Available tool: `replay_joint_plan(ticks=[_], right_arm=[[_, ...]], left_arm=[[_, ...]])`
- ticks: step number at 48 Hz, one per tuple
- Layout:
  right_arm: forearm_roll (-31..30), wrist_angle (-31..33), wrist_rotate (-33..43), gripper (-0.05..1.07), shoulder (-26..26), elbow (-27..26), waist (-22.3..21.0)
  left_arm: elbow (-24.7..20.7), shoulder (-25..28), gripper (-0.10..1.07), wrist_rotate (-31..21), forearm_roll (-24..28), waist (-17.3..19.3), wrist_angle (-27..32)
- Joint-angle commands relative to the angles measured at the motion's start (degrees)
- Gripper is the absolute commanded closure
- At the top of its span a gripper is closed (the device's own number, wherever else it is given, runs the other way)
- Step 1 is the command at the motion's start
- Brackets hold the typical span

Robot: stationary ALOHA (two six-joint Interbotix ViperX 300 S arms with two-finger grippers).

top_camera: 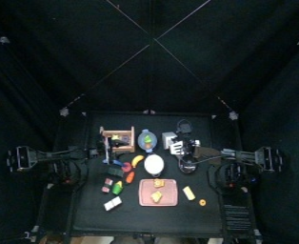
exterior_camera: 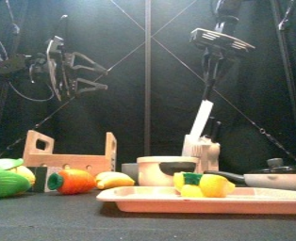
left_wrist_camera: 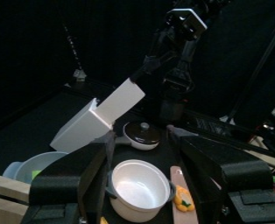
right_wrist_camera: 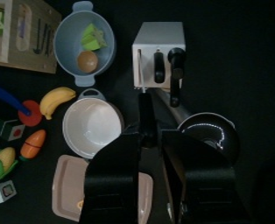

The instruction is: Place cleaver back in holder

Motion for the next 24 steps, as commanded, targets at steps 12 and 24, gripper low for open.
replay_joint_plan(ticks=[12, 24], right_arm=[[0.0, -0.7, 0.2, 0.52, 0.4, -0.8, -1.1], [-0.2, -1.2, 0.3, 0.52, 1.6, -1.3, -1.6]], left_arm=[[-0.5, -0.2, 0.10, 0.0, -0.1, 0.2, -0.2], [-0.5, -0.2, 0.10, 0.0, -0.1, 0.2, -0.2]])
